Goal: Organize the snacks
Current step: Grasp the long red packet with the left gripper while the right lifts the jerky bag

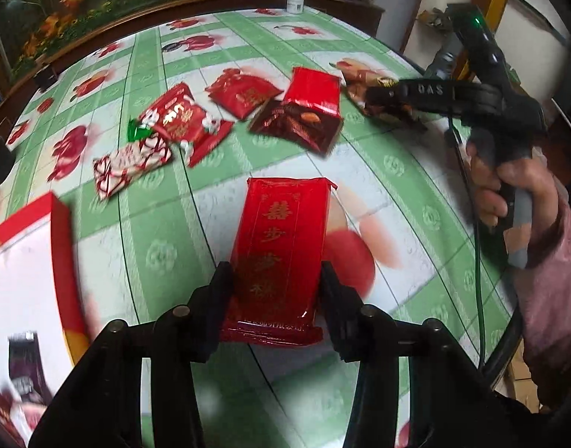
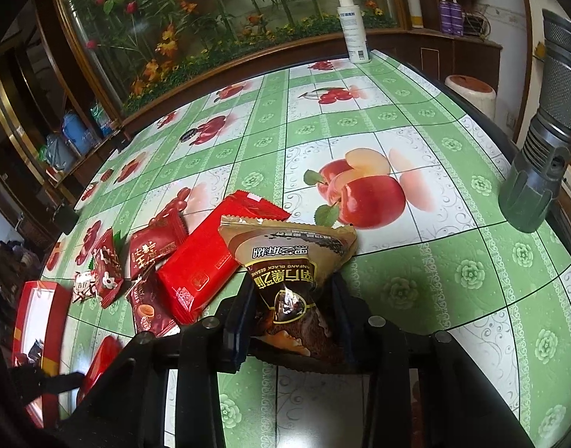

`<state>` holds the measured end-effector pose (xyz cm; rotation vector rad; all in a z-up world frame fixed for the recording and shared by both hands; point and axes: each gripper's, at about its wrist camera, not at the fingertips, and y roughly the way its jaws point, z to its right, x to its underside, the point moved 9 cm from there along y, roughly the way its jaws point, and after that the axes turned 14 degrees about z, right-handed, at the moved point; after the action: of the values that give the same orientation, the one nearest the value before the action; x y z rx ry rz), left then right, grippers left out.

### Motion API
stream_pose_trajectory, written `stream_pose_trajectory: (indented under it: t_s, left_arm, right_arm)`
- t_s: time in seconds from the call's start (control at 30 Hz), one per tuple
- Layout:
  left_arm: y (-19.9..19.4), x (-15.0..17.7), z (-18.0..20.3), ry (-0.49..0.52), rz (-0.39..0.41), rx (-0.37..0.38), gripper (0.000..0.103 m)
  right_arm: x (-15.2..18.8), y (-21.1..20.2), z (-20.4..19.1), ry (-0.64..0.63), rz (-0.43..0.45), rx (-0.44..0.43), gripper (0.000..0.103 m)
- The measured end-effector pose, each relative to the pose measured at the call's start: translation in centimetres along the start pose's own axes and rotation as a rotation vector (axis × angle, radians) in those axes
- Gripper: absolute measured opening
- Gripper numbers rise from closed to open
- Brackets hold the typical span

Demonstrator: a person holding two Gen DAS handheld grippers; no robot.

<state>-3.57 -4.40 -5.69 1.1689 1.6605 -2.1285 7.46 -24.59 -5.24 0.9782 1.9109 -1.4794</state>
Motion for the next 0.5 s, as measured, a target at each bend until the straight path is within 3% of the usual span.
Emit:
stream_pose_trajectory:
  t_s: [0.17,0.4,0.5]
  left_arm:
    - [0.1,0.2,-0.1,0.011,-0.02,-0.04,0.047]
    - [1.3,0.1,-0.8,0.036,-0.009,-0.06,0.066]
    - [1.3,0.0,-0.8,0.016,0.029,-0.055,0.064]
  right_arm:
    - [0.1,0.0,0.0,0.005,-0.002,0.001,0.039]
    - [0.2,0.0,0.0,-0.002,-0.006,0.004,0.039]
    - [0.2,0.0,0.0,0.0,-0.006,0.004,0.039]
